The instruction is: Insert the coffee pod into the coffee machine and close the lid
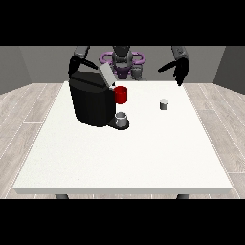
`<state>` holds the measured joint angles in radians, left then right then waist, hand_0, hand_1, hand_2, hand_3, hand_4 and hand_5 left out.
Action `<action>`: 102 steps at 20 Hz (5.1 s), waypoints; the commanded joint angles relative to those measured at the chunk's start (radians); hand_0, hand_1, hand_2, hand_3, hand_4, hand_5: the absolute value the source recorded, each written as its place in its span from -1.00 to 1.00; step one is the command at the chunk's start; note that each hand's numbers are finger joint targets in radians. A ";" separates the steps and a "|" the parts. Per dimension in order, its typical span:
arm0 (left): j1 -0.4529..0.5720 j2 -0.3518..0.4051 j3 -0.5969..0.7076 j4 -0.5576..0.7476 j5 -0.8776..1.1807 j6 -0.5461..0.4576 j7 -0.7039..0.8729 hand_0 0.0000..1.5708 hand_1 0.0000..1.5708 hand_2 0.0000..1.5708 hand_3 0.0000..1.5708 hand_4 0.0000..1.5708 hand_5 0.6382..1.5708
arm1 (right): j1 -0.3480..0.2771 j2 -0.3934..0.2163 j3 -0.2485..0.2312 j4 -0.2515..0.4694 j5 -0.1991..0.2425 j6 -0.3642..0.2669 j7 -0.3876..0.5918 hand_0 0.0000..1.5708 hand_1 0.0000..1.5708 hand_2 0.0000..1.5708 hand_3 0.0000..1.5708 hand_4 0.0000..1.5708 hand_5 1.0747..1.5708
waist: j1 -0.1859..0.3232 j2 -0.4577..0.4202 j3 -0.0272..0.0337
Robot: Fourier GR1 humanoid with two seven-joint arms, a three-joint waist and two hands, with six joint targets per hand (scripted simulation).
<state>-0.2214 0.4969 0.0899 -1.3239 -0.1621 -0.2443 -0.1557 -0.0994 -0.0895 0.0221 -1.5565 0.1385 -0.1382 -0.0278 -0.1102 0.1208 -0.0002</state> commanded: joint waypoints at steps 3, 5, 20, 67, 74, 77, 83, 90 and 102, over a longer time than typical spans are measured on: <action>-0.104 0.090 0.006 0.138 -0.078 -0.051 -0.014 -1.00 -1.00 -1.00 -1.00 -1.00 1.00 | -0.030 0.041 0.033 0.025 0.013 -0.007 -0.045 -1.00 -1.00 -1.00 -1.00 -1.00 1.00 | -0.036 0.082 0.0001; -0.138 0.062 -0.027 0.179 -0.133 -0.007 0.028 -1.00 -1.00 -1.00 -1.00 -1.00 1.00 | -0.085 0.072 0.053 -0.005 0.038 -0.045 0.051 -1.00 -1.00 -1.00 -1.00 -1.00 1.00 | -0.061 0.103 -0.0003; -0.287 -0.016 -0.077 0.448 -0.359 0.173 -0.105 -0.03 -0.03 0.12 -0.21 -1.00 1.00 | -0.155 0.047 0.002 0.126 0.003 0.000 0.032 -1.00 -1.00 -1.00 -1.00 -1.00 1.00 | -0.042 0.150 0.0001; -0.663 -0.117 -0.118 0.565 -0.588 -0.144 -0.026 0.69 0.69 0.72 0.68 -0.25 1.00 | -0.154 0.067 -0.029 0.399 0.038 -0.050 -0.039 -1.00 -1.00 -1.00 -1.00 -1.00 1.00 | -0.025 -0.057 0.0006; -0.772 -0.190 -0.060 0.564 -0.548 -0.152 0.067 0.25 0.25 0.53 0.75 -0.35 1.00 | -0.193 0.088 0.035 0.360 0.047 -0.097 -0.014 -1.00 -1.00 -1.00 -1.00 -1.00 1.00 | -0.063 -0.039 0.0004; -0.822 -0.156 -0.015 0.577 -0.521 -0.198 0.113 0.57 0.57 0.61 0.61 -0.36 1.00 | -0.177 0.053 -0.026 0.343 0.022 -0.035 -0.056 -1.00 -1.00 -1.00 -1.00 -1.00 1.00 | -0.105 -0.040 0.0005; -0.918 -0.129 -0.012 0.584 -0.540 -0.204 0.129 0.49 0.49 0.60 0.61 -0.39 1.00 | -0.272 0.012 -0.053 0.321 0.025 -0.031 0.019 -1.00 -1.00 -1.00 -1.00 -0.95 1.00 | -0.129 0.028 0.0004; -0.963 -0.080 0.028 0.621 -0.547 -0.159 0.123 0.58 0.58 0.64 0.59 -0.39 1.00 | -0.260 0.019 -0.044 0.285 0.017 -0.018 0.008 -1.00 -1.00 -1.00 -1.00 -1.00 1.00 | -0.190 0.103 0.0004; -1.091 -0.042 0.041 0.658 -0.548 -0.231 0.126 0.59 0.59 0.64 0.58 -0.43 1.00 | -0.391 -0.002 -0.091 0.327 0.025 -0.056 0.027 -1.00 -1.00 -1.00 -1.00 -0.76 1.00 | -0.169 0.197 0.0008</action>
<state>-1.2492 0.4360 0.1138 -0.6782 -0.7190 -0.4395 -0.0511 -0.4519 -0.0853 -0.0542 -1.2570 0.1607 -0.1846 0.0073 -0.2842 0.2833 0.0003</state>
